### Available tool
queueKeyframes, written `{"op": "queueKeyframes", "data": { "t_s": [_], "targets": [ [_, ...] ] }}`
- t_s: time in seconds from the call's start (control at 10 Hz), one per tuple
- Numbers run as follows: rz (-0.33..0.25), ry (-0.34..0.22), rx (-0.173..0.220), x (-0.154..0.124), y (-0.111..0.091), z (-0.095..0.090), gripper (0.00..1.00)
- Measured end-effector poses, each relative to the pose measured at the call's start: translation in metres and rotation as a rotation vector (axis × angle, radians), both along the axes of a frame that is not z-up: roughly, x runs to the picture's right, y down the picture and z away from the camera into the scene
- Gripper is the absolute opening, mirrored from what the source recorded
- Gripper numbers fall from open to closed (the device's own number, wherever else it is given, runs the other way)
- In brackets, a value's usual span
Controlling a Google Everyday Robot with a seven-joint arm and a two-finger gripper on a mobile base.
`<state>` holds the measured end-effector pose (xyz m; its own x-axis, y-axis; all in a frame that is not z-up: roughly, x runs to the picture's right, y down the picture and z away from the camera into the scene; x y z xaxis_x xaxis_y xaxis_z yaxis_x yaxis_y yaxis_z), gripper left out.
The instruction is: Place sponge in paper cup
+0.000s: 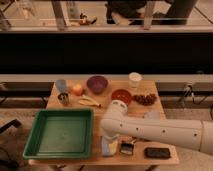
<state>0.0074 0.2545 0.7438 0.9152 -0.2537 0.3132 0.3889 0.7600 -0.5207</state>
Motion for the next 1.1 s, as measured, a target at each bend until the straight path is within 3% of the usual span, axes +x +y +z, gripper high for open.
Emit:
{"op": "queueKeyframes", "data": {
  "t_s": [0.2, 0.4, 0.7, 1.1],
  "targets": [
    [0.05, 0.119, -0.006, -0.009, -0.003, -0.012, 0.8],
    [0.064, 0.165, -0.02, -0.019, -0.004, -0.022, 0.8],
    [0.045, 0.144, -0.047, -0.02, 0.003, -0.017, 0.8],
    [0.15, 0.042, -0.058, -0.007, 0.003, -0.008, 0.8]
  ]
}}
